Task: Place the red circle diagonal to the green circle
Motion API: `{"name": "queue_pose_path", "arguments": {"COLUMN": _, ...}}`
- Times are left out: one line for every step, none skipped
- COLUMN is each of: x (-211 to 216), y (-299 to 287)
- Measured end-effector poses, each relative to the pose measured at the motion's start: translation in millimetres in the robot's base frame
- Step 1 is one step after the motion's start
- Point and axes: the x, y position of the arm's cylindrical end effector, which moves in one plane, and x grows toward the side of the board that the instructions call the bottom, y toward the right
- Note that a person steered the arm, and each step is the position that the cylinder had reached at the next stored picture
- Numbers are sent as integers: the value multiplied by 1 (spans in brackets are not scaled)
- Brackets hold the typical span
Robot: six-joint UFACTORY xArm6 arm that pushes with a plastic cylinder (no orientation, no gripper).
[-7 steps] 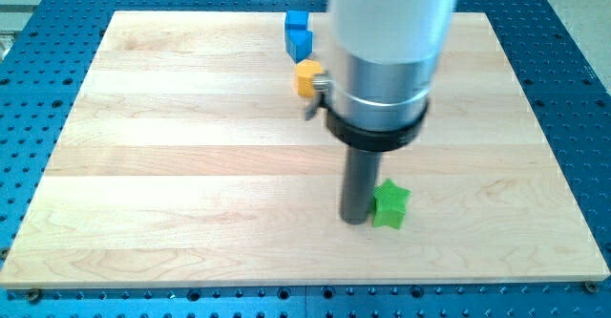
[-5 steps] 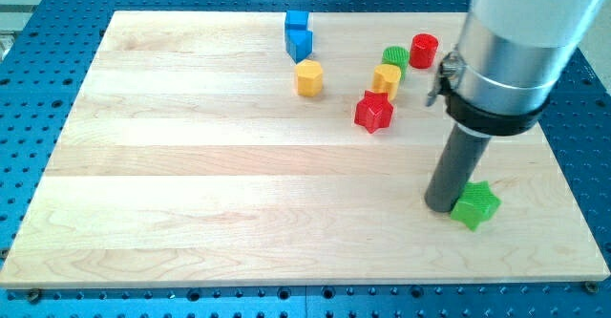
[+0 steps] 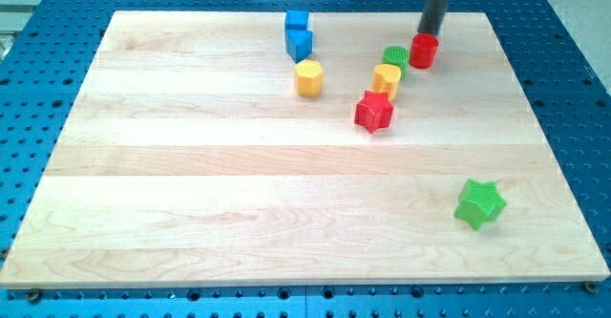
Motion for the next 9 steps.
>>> {"name": "queue_pose_path", "arguments": {"x": 25, "y": -15}}
{"name": "queue_pose_path", "arguments": {"x": 59, "y": -12}}
{"name": "queue_pose_path", "arguments": {"x": 80, "y": -3}}
{"name": "queue_pose_path", "arguments": {"x": 91, "y": 24}}
{"name": "queue_pose_path", "arguments": {"x": 85, "y": 55}}
{"name": "queue_pose_path", "arguments": {"x": 101, "y": 41}}
{"name": "queue_pose_path", "arguments": {"x": 135, "y": 8}}
{"name": "queue_pose_path", "arguments": {"x": 165, "y": 0}}
{"name": "queue_pose_path", "arguments": {"x": 187, "y": -25}}
